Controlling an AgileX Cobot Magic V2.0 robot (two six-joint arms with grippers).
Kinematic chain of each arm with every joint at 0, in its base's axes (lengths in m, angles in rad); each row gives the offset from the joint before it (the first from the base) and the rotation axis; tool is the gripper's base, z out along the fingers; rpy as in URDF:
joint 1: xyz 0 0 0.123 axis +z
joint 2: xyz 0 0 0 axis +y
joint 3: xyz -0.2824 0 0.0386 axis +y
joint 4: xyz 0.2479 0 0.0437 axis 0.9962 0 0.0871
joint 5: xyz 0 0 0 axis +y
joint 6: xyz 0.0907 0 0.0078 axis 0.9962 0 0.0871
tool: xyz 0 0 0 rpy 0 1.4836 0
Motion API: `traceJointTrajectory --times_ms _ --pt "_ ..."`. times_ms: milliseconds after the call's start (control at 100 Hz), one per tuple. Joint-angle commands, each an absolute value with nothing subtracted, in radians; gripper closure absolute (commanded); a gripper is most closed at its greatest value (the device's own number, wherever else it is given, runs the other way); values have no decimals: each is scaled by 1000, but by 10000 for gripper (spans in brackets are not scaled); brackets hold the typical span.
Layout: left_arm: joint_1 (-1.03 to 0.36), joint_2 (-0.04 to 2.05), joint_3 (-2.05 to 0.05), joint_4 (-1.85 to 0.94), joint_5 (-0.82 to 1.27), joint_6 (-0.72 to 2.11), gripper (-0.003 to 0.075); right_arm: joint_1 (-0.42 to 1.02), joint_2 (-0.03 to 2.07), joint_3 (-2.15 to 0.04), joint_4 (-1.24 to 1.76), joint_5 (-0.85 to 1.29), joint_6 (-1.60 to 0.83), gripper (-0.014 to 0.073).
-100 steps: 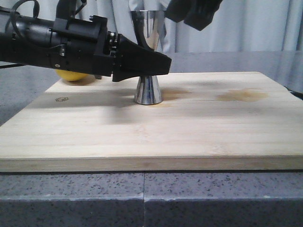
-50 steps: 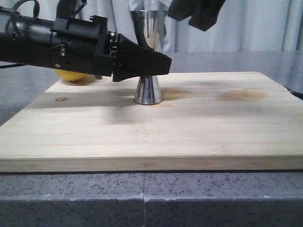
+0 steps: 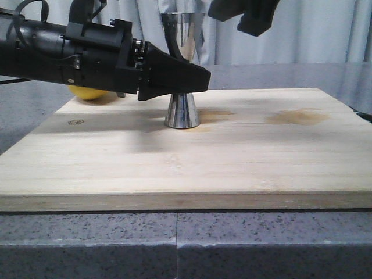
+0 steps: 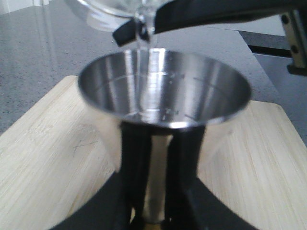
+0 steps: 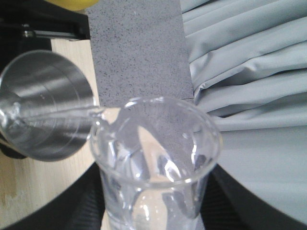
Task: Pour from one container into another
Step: 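Tilt the beaker with the right gripper, pouring liquid into the jigger cup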
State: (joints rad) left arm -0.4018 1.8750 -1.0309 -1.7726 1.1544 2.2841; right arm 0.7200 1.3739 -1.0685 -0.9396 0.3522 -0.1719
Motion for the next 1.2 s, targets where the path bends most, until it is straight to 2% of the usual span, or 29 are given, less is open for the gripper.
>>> traceJointTrajectory --times_ms 0,1190 --pt "-408 1830 -1058 -1852 1260 2278 680 723 1342 -1108 -992 315 -177 316" --pt "-408 1830 -1058 -1852 1260 2278 680 723 1342 -1108 -1152 277 -177 316"
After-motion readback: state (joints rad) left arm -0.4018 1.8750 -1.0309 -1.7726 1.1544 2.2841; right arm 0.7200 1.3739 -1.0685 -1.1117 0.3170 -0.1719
